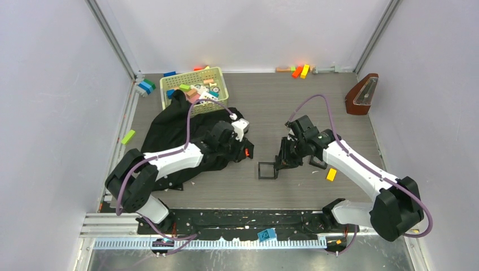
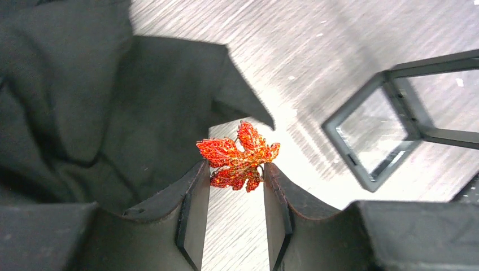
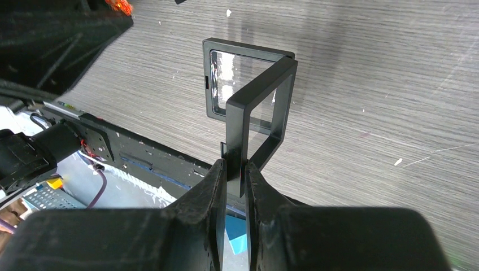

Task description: Remove the brooch from the garment

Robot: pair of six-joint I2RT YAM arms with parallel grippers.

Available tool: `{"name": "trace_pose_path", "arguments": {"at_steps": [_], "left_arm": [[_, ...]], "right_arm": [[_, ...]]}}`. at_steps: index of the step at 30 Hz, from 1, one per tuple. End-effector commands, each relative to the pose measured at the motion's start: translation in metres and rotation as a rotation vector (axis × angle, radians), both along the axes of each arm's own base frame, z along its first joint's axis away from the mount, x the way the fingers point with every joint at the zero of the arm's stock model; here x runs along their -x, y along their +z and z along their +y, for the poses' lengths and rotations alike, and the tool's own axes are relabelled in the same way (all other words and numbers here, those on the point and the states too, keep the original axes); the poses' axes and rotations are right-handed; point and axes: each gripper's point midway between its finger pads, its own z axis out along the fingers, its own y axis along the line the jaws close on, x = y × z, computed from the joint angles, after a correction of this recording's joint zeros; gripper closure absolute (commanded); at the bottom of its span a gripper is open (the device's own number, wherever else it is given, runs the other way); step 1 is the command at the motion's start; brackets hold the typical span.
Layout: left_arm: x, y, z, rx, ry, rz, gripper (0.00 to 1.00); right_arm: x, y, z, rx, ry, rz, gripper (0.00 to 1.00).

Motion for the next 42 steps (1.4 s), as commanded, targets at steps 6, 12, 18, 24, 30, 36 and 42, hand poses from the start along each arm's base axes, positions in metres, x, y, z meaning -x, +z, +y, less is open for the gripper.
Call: {"name": "trace_pose_path", "arguments": {"at_steps": [6, 12, 18, 24, 30, 36, 42], "left_arm": [[0.023, 0.034, -0.054, 0.219, -0.200, -0.115, 0.79], [0.033, 0.031, -0.067, 0.223, -0.267, -0.154, 0.79], [0.041, 0.020, -0.079, 0.210, -0.313, -0.153, 0.80], [0.049, 0.012, -0.088, 0.180, -0.346, -0.158, 0.80], [0.059, 0.009, -0.098, 0.187, -0.407, -0.191, 0.79], [0.059, 0.005, -0.101, 0.177, -0.426, -0.214, 0.77], [0.051, -0.003, -0.102, 0.139, -0.399, -0.226, 0.73]], "right_arm": [[-0.017, 0.007, 0.012, -0.025, 0.011, -0.019, 0.96], [-0.019, 0.005, 0.013, -0.028, 0.014, -0.014, 0.96], [-0.020, 0.003, 0.013, -0.020, 0.020, -0.014, 0.97], [-0.024, 0.006, 0.009, -0.005, 0.004, -0.049, 0.98], [-0.022, 0.005, 0.010, -0.012, 0.010, -0.040, 0.98], [-0.020, 0.004, 0.015, -0.035, 0.023, -0.027, 0.98], [-0.018, 0.004, 0.017, -0.049, 0.030, -0.022, 0.98]]}}
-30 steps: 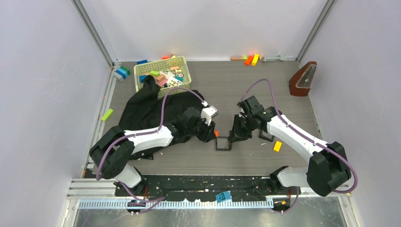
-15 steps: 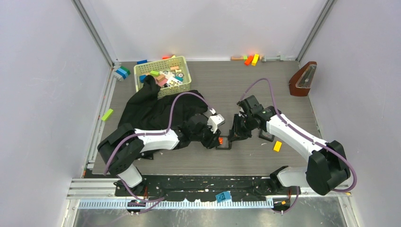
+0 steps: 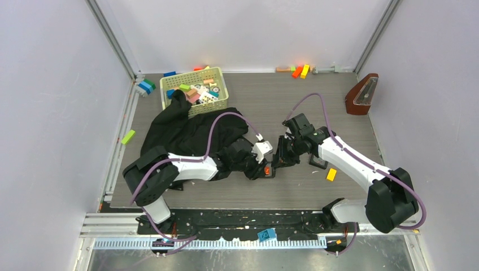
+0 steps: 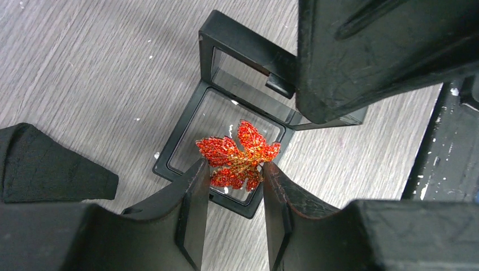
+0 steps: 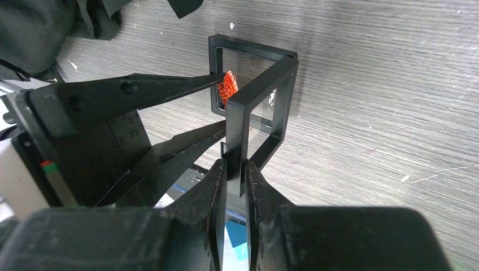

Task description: Remove the brooch from the garment

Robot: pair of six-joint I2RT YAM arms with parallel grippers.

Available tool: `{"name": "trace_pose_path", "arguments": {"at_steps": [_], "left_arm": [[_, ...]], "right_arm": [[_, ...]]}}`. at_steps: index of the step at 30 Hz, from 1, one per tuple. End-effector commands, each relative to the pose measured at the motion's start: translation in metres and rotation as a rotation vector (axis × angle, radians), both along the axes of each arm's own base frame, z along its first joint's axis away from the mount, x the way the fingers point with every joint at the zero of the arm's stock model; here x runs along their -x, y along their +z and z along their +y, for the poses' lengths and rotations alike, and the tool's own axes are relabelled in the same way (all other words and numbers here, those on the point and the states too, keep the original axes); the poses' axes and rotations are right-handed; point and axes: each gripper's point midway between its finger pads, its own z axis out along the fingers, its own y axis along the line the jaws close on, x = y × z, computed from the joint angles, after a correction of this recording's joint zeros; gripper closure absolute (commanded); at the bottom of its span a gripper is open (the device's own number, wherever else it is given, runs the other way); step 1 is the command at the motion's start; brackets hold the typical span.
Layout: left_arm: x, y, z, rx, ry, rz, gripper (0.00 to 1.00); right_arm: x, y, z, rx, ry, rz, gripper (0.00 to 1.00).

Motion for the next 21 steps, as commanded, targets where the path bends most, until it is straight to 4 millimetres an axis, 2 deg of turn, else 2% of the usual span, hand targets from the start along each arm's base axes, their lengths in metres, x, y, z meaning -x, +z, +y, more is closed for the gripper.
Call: {"name": "trace_pose_path", "arguments": {"at_steps": [1, 8, 12, 16, 18, 21], "left_arm": [[-0.017, 0.012, -0.012, 0.029, 0.019, -0.078, 0.71], [-0.021, 0.010, -0.011, 0.013, 0.039, -0.089, 0.64], [-0.020, 0.010, -0.012, 0.016, 0.041, -0.083, 0.49], [-0.018, 0.015, -0.011, 0.023, 0.045, -0.079, 0.39], [-0.018, 0.017, -0.010, 0.022, 0.051, -0.073, 0.37], [-0.017, 0.021, -0.008, 0.016, 0.058, -0.060, 0.35]], "right_arm": [[-0.007, 0.012, 0.009, -0.053, 0.024, -0.046, 0.98], [-0.005, 0.009, 0.007, -0.050, 0.025, -0.040, 0.98], [-0.005, 0.008, 0.006, -0.042, 0.020, -0.042, 0.97], [-0.007, 0.004, 0.003, -0.021, 0.009, -0.042, 0.95], [-0.007, 0.001, 0.002, -0.011, 0.006, -0.041, 0.93], [-0.008, 0.001, 0.001, -0.009, 0.003, -0.046, 0.83]]}}
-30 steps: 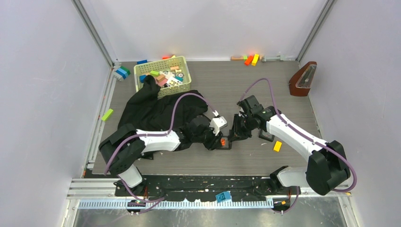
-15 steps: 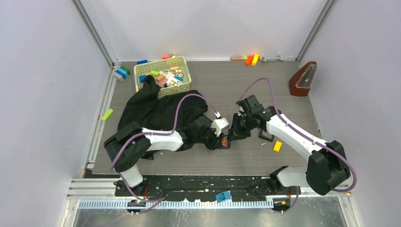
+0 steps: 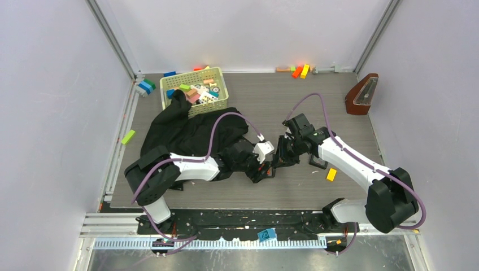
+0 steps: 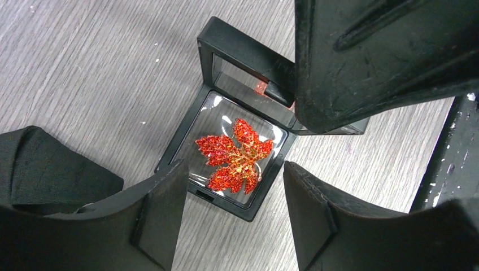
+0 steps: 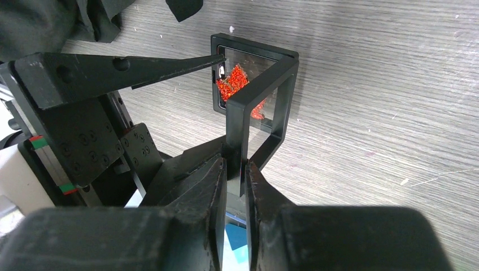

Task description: Remove the brooch from the garment

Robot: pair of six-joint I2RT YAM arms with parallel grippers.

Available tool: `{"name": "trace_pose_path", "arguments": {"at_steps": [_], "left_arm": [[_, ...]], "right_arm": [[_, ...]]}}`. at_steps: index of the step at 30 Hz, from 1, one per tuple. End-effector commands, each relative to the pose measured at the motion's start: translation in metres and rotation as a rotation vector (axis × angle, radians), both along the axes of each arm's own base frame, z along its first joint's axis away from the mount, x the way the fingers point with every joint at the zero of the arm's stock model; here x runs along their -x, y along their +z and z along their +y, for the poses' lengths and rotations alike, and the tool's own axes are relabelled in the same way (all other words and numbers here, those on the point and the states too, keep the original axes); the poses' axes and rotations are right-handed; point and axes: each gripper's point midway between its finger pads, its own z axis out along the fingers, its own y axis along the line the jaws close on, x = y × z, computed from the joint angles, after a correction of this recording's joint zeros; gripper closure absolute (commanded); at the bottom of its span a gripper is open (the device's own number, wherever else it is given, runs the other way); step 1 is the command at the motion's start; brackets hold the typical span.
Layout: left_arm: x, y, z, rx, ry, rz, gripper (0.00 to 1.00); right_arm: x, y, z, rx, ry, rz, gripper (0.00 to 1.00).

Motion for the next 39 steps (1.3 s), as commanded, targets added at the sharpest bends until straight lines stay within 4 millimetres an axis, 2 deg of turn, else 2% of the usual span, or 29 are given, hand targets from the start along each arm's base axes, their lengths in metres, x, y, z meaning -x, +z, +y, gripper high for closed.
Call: {"name": "trace_pose_path", "arguments": {"at_steps": [1, 5, 7, 9, 14, 17, 23, 28, 35, 39], "left_arm": [[-0.009, 0.029, -0.007, 0.039, 0.028, -0.025, 0.35], [-0.010, 0.033, 0.001, 0.018, 0.066, -0.022, 0.34], [-0.011, 0.036, 0.007, 0.005, 0.089, -0.021, 0.34], [-0.012, 0.037, 0.014, -0.007, 0.115, -0.008, 0.36], [-0.019, 0.028, 0.038, -0.044, 0.210, 0.117, 0.51], [-0.024, 0.022, 0.047, -0.024, 0.237, 0.208, 0.67], [-0.020, 0.005, 0.049, -0.091, 0.200, 0.285, 1.00], [-0.016, -0.007, 0.045, -0.120, 0.174, 0.333, 1.00], [-0.007, -0.028, 0.035, -0.148, 0.145, 0.443, 1.00], [-0.005, -0.031, 0.031, -0.144, 0.136, 0.461, 1.00]], "right_arm": [[-0.006, 0.002, 0.000, -0.006, 0.002, -0.042, 0.75], [-0.007, 0.007, -0.002, -0.007, -0.006, -0.066, 0.55], [-0.007, 0.009, -0.003, -0.004, -0.011, -0.079, 0.48], [-0.007, 0.012, -0.006, -0.004, -0.020, -0.095, 0.47], [-0.007, 0.014, -0.015, 0.024, -0.044, -0.123, 0.56], [-0.006, 0.012, -0.018, 0.033, -0.050, -0.124, 0.69], [-0.006, 0.006, -0.010, 0.003, -0.033, -0.100, 0.81], [-0.009, 0.003, -0.001, -0.028, -0.022, -0.086, 0.88], [-0.010, -0.004, 0.003, -0.035, -0.010, -0.059, 0.91], [-0.009, -0.013, 0.005, -0.034, -0.003, -0.036, 0.92]]}}
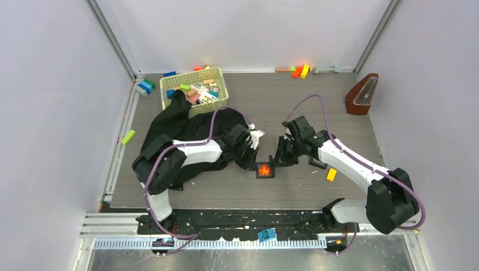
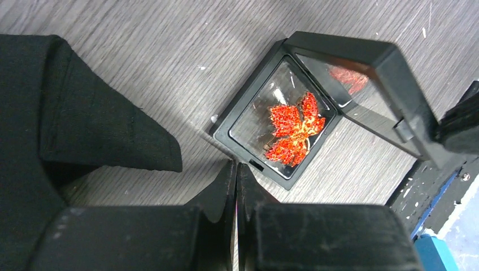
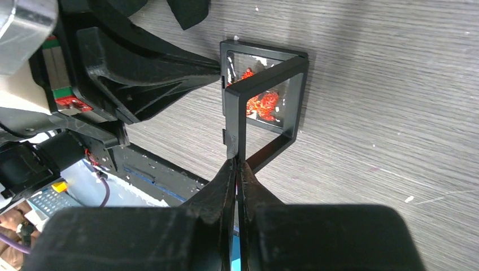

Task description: Remove the brooch from the garment

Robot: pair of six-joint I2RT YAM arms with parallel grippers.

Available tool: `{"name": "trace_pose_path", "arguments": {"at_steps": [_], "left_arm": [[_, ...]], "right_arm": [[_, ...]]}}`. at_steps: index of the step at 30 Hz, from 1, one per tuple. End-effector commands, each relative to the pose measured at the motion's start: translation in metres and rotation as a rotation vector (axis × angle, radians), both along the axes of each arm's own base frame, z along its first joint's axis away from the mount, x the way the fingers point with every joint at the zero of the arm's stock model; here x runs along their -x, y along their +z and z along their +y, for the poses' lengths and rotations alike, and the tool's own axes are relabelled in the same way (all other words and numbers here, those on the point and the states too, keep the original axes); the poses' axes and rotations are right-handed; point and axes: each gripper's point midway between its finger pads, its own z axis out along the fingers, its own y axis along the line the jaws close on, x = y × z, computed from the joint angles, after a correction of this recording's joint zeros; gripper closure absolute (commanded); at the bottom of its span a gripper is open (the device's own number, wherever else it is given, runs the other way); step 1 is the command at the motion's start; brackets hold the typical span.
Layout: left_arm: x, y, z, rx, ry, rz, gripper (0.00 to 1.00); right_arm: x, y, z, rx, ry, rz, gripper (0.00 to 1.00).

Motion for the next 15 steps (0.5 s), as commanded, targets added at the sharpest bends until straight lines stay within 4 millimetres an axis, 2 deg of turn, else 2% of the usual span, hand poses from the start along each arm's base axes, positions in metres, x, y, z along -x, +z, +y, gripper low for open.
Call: {"name": "trace_pose_path", "arguments": {"at_steps": [1, 10, 15], "left_arm": [[0.011, -0.007, -0.003, -0.008, -0.021, 0.057, 1.00], [0.013, -0.002, -0.012, 0.037, -0.033, 0.065, 1.00], [0.004, 0.008, -0.002, 0.026, 0.016, 0.009, 0.99]], "right_arm": [[-0.005, -0.007, 0.006, -0.023, 0.006, 0.004, 0.92], [-0.012, -0.024, 0.023, -0.018, 0.013, 0.032, 0.91], [-0.010, -0.028, 0.029, 0.030, 0.033, 0.014, 0.87]]}}
